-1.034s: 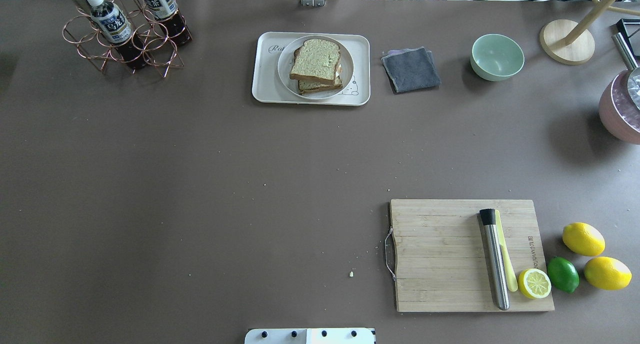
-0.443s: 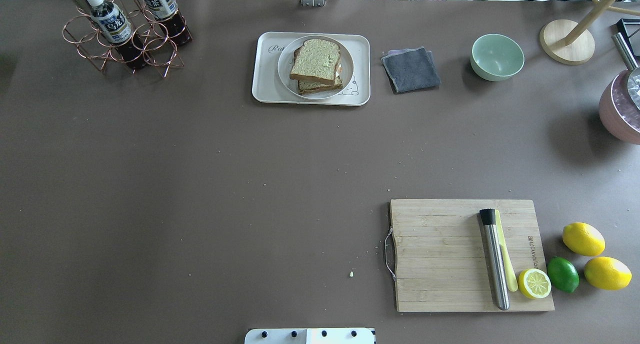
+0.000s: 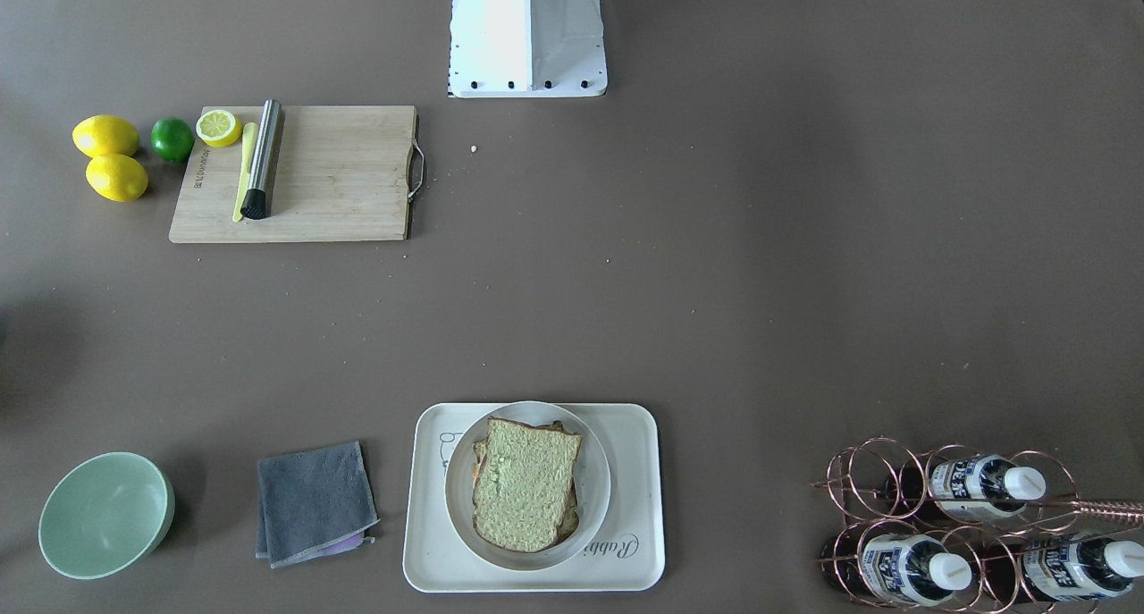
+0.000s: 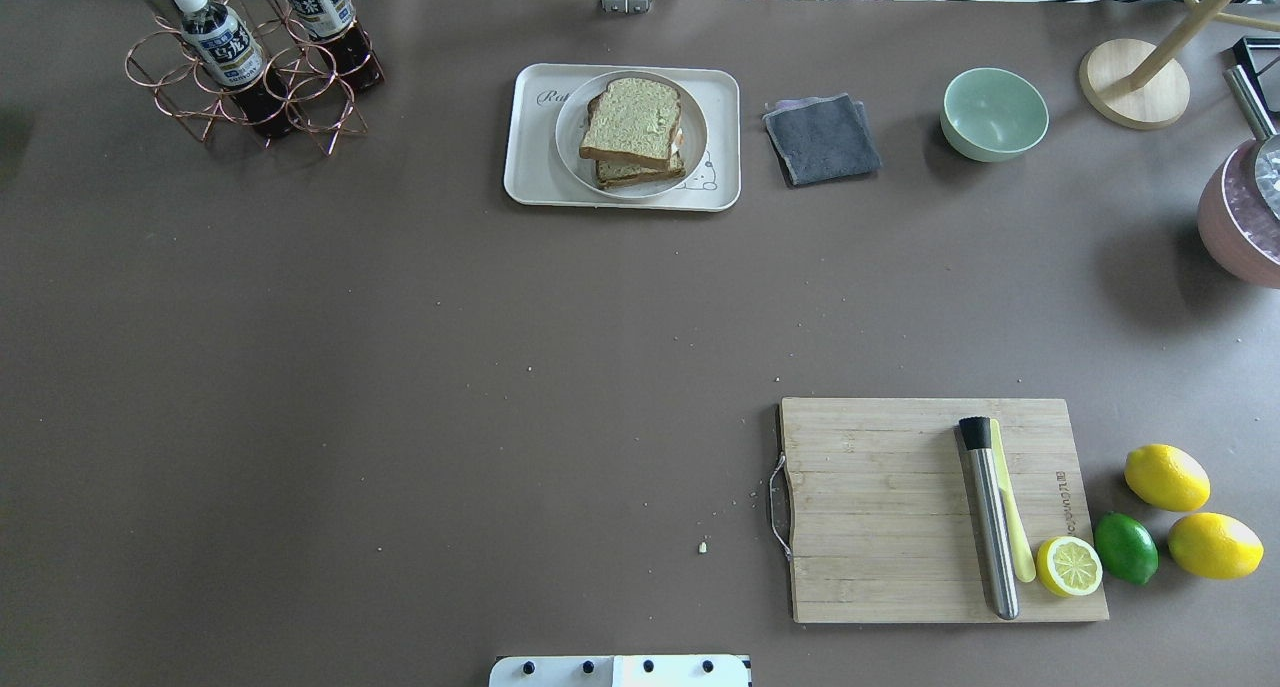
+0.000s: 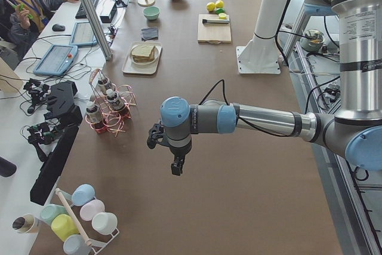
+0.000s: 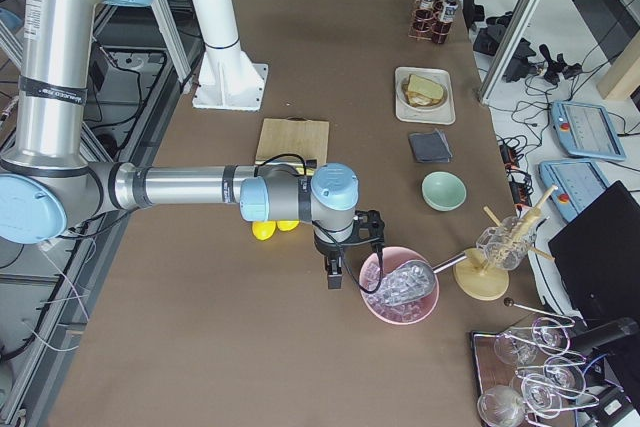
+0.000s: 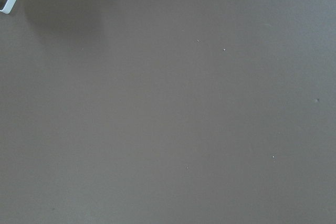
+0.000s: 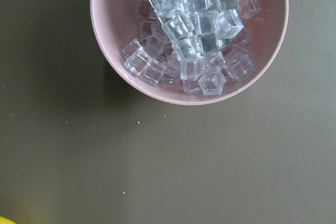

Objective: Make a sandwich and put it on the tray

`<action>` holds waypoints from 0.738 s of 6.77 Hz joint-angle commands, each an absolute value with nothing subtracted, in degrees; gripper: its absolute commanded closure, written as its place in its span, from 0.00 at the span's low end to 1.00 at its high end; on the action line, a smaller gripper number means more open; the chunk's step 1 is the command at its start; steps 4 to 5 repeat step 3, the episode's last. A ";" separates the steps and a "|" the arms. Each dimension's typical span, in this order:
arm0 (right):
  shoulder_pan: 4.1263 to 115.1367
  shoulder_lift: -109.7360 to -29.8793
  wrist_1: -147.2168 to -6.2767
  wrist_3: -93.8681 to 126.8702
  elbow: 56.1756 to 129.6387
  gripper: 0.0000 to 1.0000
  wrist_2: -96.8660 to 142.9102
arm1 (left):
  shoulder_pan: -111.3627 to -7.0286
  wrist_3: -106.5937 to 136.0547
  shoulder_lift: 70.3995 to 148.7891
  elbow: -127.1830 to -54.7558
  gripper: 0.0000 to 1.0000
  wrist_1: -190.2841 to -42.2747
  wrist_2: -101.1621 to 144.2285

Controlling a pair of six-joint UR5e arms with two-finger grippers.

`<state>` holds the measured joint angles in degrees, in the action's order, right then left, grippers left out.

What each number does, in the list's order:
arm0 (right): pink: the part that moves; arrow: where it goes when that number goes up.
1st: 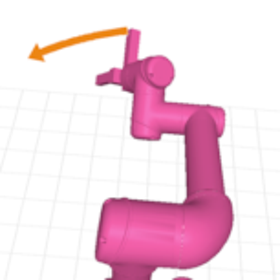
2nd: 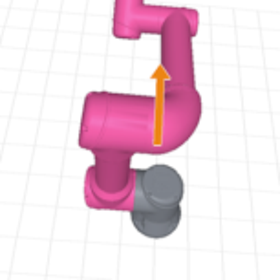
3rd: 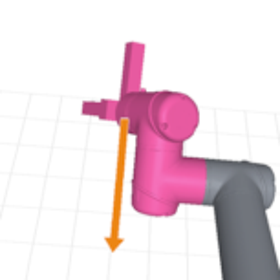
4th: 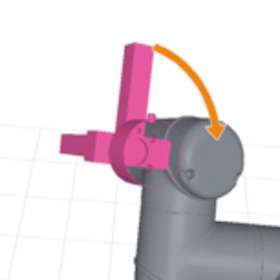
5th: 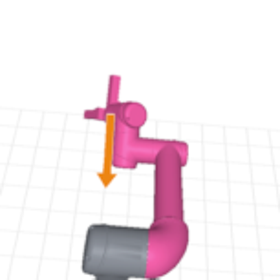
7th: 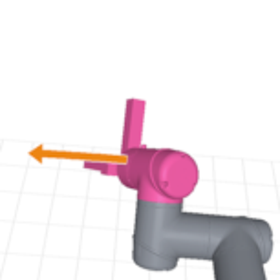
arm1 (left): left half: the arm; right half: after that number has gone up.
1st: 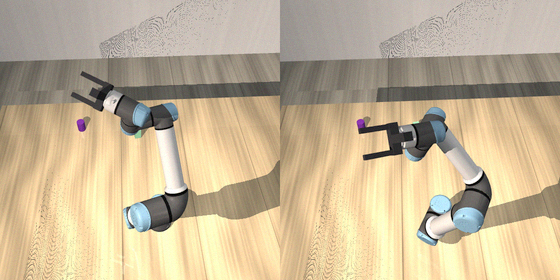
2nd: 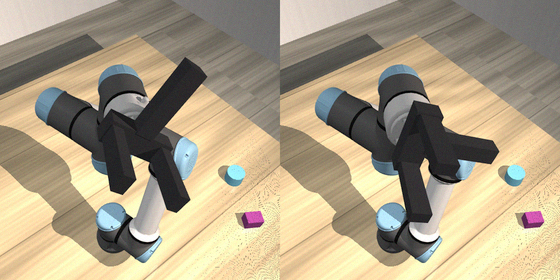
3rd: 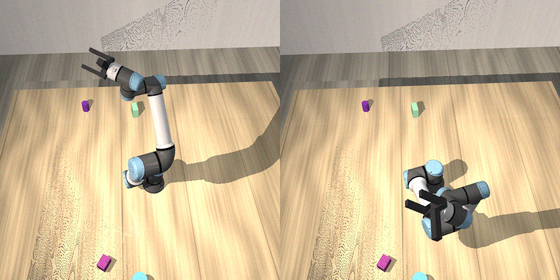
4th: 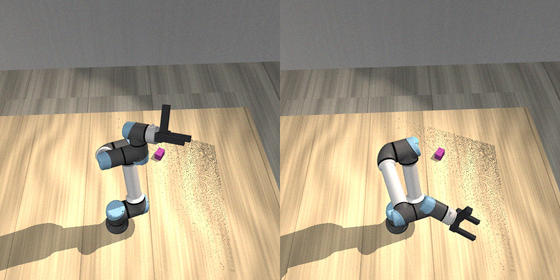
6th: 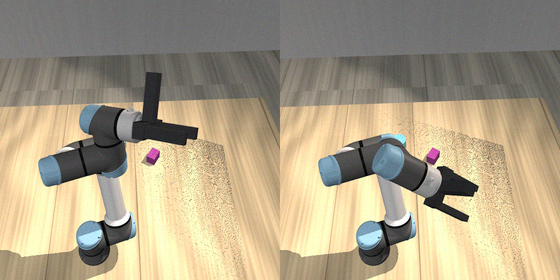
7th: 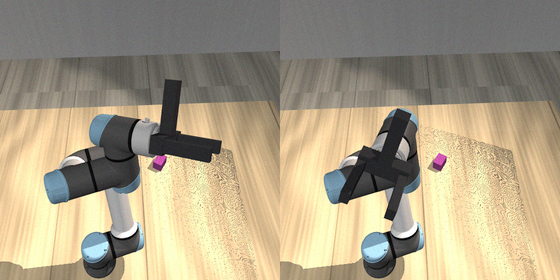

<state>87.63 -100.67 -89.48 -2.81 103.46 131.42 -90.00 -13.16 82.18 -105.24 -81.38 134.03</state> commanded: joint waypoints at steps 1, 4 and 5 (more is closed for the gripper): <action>87.63 -100.90 -89.47 -2.81 103.54 0.00 131.57 | -90.00 -13.10 82.09 -105.21 0.03 -81.30 134.03; 87.63 -100.99 -89.47 -2.81 103.54 0.00 131.66 | -90.00 -13.01 81.83 -105.29 0.03 -81.30 134.03; 87.63 -100.99 -89.47 -2.81 103.54 0.00 131.66 | -90.00 -13.01 81.83 -105.29 0.03 -81.30 134.03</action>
